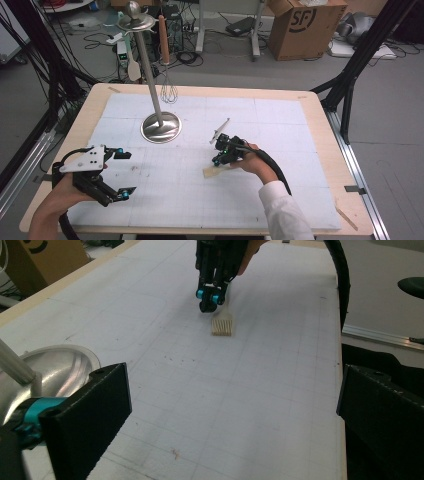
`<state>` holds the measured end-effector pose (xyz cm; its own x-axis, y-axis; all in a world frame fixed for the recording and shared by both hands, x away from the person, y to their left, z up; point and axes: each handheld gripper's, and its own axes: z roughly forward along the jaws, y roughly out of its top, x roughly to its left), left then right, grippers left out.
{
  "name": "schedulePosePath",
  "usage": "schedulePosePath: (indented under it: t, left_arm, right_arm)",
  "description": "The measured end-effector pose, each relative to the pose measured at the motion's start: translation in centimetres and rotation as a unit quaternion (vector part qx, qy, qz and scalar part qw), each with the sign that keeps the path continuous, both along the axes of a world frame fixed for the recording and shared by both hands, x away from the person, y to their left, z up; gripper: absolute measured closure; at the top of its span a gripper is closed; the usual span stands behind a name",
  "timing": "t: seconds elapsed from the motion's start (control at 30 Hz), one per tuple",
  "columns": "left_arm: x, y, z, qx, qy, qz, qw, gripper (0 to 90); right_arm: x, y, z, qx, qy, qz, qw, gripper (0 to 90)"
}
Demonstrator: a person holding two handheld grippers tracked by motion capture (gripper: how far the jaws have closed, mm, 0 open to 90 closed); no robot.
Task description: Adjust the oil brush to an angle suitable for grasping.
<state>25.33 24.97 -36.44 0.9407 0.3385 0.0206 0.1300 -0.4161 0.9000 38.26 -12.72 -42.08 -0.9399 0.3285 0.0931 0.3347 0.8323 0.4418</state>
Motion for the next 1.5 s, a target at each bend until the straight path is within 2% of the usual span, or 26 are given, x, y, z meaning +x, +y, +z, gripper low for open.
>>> schedulePosePath:
  t: [0.2,0.3,0.47,0.63,0.83,1.1,1.2,1.23,1.27,1.3,1.33,1.4,1.5]
  left_arm:
    - [0.0,0.1,0.0,-0.001,0.001,0.002,1.0,1.7]
    - [0.1,0.1,0.0,0.001,0.0,0.002,1.0,1.7]
    - [0.1,0.0,0.0,0.001,0.002,0.003,1.0,1.7]
    - [0.1,-0.2,0.0,0.002,0.001,0.001,1.0,1.7]
    - [0.0,-0.8,0.1,0.006,-0.001,-0.006,1.0,1.7]
    - [0.2,-1.4,0.0,0.011,0.002,-0.01,0.9999,1.7]
    - [0.3,-1.5,0.0,0.014,0.002,-0.012,0.9998,1.7]
    - [0.3,-1.6,0.0,0.014,0.003,-0.011,0.9998,1.7]
    - [0.4,-1.7,0.0,0.014,0.003,-0.013,0.9998,1.7]
    - [0.4,-1.7,0.0,0.014,0.004,-0.012,0.9998,1.7]
    - [0.4,-1.8,0.0,0.015,0.004,-0.012,0.9998,1.7]
    - [0.4,-1.9,-0.1,0.017,0.004,-0.015,0.9997,1.7]
    - [0.4,-2.0,0.0,0.018,0.003,-0.017,0.9997,1.7]
  right_arm:
    - [0.2,0.8,-0.5,-0.003,0.0,0.007,1.0,89.2]
    - [0.2,0.7,-0.6,0.0,0.014,0.015,0.9998,89.3]
    - [-0.7,0.6,-0.5,-0.009,0.03,0.035,0.9989,89.6]
    - [-1.9,0.0,-0.2,-0.024,0.027,0.049,0.9981,89.8]
    - [-3.5,-1.6,-0.2,-0.022,0.027,0.053,0.998,89.8]
    - [-5.8,-3.7,0.4,-0.026,0.005,0.058,0.998,90.0]
    - [-6.3,-4.4,0.3,-0.052,0.002,0.059,0.9969,90.0]
    - [-6.6,-4.6,0.4,-0.042,-0.004,0.055,0.9976,90.0]
    - [-6.6,-4.7,0.7,-0.019,-0.006,0.053,0.9984,90.0]
    - [-6.5,-4.6,1.0,-0.003,0.0,0.047,0.9989,90.0]
    - [-6.4,-4.4,1.3,0.001,-0.01,0.044,0.999,90.0]
    - [-6.0,-3.9,1.5,0.002,-0.008,0.047,0.9989,90.0]
    - [-5.8,-2.9,1.3,-0.009,-0.011,0.063,0.9979,90.0]
